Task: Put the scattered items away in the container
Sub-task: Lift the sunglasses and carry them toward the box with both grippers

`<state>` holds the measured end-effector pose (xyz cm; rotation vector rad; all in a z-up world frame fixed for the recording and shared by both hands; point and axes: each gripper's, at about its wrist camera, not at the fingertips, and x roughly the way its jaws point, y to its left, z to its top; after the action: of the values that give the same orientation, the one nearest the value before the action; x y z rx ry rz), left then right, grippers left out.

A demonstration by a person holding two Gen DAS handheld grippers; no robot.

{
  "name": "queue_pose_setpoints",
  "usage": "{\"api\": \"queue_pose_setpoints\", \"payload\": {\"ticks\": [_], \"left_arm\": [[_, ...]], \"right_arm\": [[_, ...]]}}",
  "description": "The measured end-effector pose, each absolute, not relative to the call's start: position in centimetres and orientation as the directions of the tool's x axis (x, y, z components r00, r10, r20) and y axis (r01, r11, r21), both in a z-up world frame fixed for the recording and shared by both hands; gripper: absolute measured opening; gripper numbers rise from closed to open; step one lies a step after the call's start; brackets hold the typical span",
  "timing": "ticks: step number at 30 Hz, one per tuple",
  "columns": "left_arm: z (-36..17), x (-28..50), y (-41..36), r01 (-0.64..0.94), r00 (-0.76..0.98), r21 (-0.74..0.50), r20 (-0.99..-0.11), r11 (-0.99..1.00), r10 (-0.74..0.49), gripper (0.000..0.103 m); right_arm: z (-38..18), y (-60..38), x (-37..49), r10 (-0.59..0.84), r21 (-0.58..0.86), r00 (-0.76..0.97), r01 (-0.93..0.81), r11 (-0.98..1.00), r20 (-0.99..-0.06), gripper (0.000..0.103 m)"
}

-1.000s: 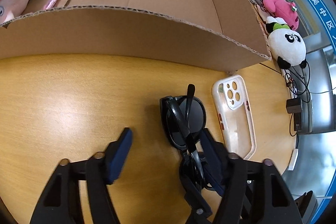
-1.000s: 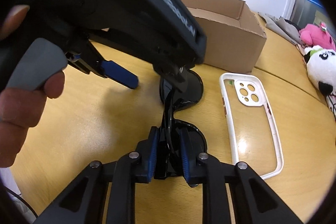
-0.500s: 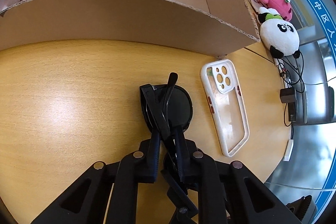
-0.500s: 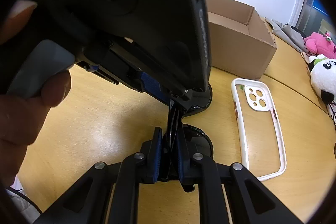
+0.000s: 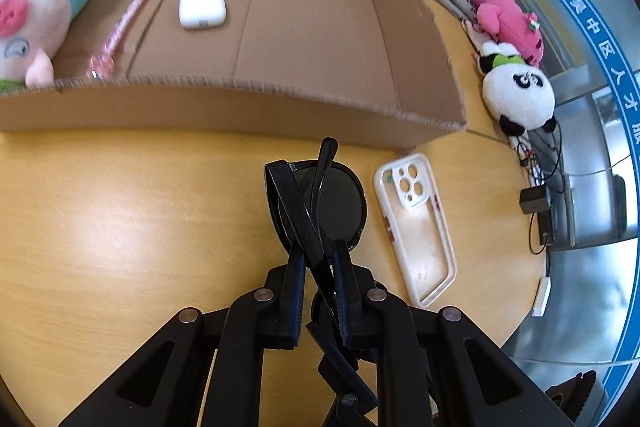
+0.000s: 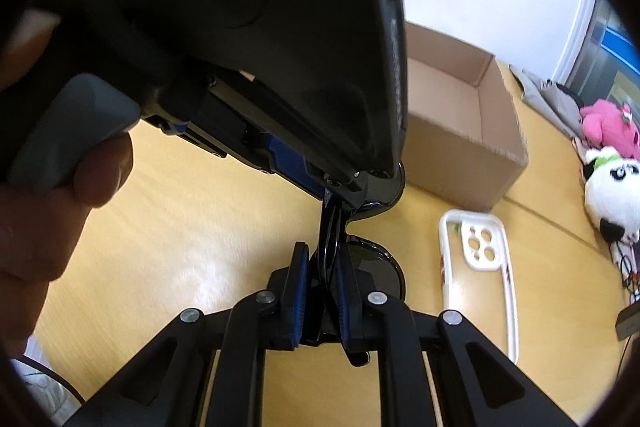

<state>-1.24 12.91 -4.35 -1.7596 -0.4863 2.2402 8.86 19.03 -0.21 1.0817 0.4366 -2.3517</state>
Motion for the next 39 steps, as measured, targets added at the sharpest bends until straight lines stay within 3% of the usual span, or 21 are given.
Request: {"api": "queue_pose_setpoints", "payload": {"ticks": [29, 39], "left_arm": [[12.2, -7.0, 9.0, -0.088, -0.46, -0.358, -0.813, -0.929, 0.357, 0.014], [16.4, -10.5, 8.2, -0.101, -0.485, -0.328, -0.808, -0.939, 0.334, 0.014]], "right_arm": [[13.9, 13.1, 6.2, -0.408, -0.125, -0.671, 0.597, -0.793, -0.619, 0.012], [17.4, 13.8, -1.5, -0.431, -0.097, -0.672, 0.597, -0.796, -0.602, 0.012]]}}
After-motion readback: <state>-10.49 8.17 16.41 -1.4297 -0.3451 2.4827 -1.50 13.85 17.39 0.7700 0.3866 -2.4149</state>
